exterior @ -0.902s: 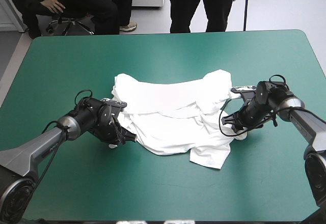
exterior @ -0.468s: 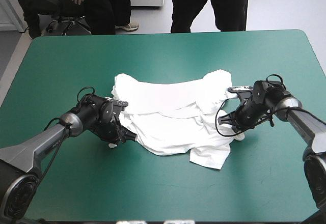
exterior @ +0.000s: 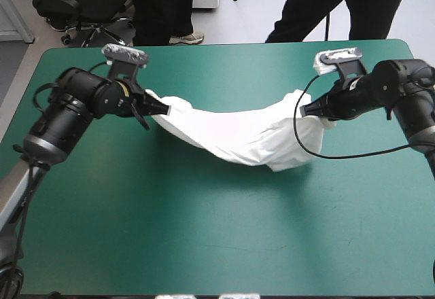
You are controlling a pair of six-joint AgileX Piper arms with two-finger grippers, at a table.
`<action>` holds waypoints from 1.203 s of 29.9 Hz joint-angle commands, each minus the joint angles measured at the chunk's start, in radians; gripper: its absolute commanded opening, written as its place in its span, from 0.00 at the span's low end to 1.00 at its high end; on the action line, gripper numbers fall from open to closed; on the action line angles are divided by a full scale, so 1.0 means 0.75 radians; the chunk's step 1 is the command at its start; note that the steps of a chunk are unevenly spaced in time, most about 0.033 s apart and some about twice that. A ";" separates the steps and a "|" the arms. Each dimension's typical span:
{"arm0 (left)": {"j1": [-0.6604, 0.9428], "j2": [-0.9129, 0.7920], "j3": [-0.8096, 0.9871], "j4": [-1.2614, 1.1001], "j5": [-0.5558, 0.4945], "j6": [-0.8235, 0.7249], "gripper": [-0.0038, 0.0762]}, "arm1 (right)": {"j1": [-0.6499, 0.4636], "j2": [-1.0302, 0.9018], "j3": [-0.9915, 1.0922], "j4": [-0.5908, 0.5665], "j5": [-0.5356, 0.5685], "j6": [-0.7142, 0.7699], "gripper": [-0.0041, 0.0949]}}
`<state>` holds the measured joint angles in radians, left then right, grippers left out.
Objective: Fold the cloth
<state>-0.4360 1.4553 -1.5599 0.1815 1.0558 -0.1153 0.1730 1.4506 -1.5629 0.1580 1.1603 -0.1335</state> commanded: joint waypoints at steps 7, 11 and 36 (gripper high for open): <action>-0.003 -0.082 -0.710 0.042 -0.023 0.050 0.03 | -0.001 -0.090 -0.602 0.098 -0.022 -0.060 0.02; -0.003 -0.082 -0.950 0.023 -0.057 0.092 0.03 | -0.001 -0.090 -0.858 0.119 -0.080 -0.098 0.02; -0.084 -0.481 -0.857 0.088 -0.178 0.282 0.03 | -0.001 -0.210 -1.168 0.007 -0.095 -0.104 0.02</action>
<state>-0.4629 1.1388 -2.3316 0.1311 0.9707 0.1387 0.1730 1.3330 -2.5266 0.1957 1.1499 -0.2279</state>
